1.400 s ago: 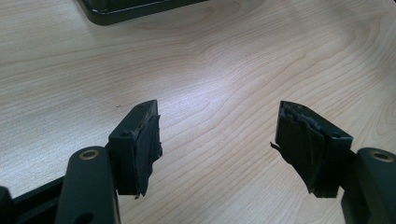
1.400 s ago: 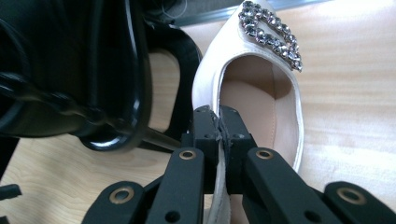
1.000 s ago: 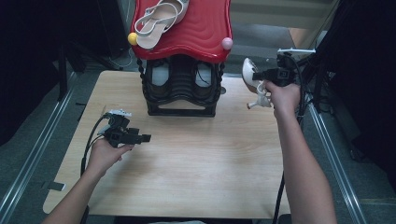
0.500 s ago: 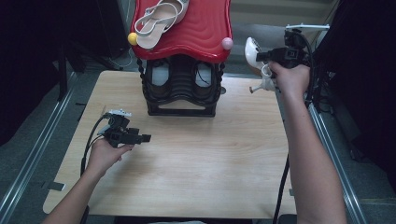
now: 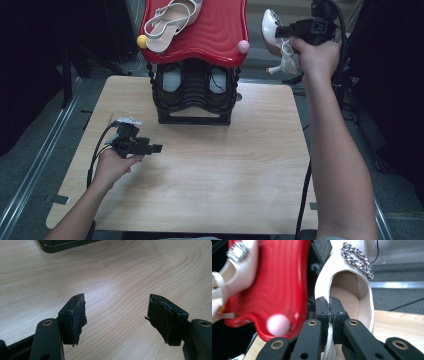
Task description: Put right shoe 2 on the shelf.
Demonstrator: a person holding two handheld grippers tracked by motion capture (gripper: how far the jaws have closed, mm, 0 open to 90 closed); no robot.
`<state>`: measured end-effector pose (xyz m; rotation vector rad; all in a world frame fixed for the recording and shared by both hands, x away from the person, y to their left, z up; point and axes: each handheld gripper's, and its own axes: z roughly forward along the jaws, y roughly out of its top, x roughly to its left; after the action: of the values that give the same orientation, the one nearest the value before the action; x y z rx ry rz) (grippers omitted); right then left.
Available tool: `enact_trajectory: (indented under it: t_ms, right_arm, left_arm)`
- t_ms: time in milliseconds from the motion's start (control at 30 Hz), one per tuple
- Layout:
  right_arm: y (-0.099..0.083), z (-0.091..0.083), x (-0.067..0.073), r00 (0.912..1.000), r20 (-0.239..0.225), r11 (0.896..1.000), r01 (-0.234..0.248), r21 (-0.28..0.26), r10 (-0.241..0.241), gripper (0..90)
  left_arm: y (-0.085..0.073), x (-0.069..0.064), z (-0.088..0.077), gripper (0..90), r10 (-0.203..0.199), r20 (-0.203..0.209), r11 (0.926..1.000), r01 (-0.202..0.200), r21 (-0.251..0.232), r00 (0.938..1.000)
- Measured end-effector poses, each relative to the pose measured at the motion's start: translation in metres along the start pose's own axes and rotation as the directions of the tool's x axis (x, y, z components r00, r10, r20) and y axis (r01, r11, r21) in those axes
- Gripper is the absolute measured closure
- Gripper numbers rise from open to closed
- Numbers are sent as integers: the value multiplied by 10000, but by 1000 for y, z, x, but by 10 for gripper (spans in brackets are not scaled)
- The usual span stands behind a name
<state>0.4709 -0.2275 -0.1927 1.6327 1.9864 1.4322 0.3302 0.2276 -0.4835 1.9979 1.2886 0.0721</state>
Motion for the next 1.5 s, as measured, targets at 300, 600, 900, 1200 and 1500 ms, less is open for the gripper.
enact_trajectory:
  t_ms: [300,600,900,1200,1500]
  right_arm:
    - [33,-9,39,9991,-60,9975,417,-572,-421,890]
    - [51,12,78,9960,-266,9946,836,-620,-854,890]
    - [54,42,101,9922,-345,9918,1180,-490,-1197,890]
    - [50,58,112,9843,-99,9836,1757,-417,-1762,890]
    - [40,71,125,9696,146,9697,2442,-42,-2441,889]
  left_arm:
    - [0,0,1,312,-4,28,10000,4,15,10000]
    - [0,0,-1,312,26,57,10000,-26,-8,10000]
    - [0,0,-2,312,27,137,10000,-26,-33,9999]
    - [0,1,-1,312,30,152,10000,-30,8,9999]
    - [0,0,-1,312,34,182,10000,-34,1,9998]
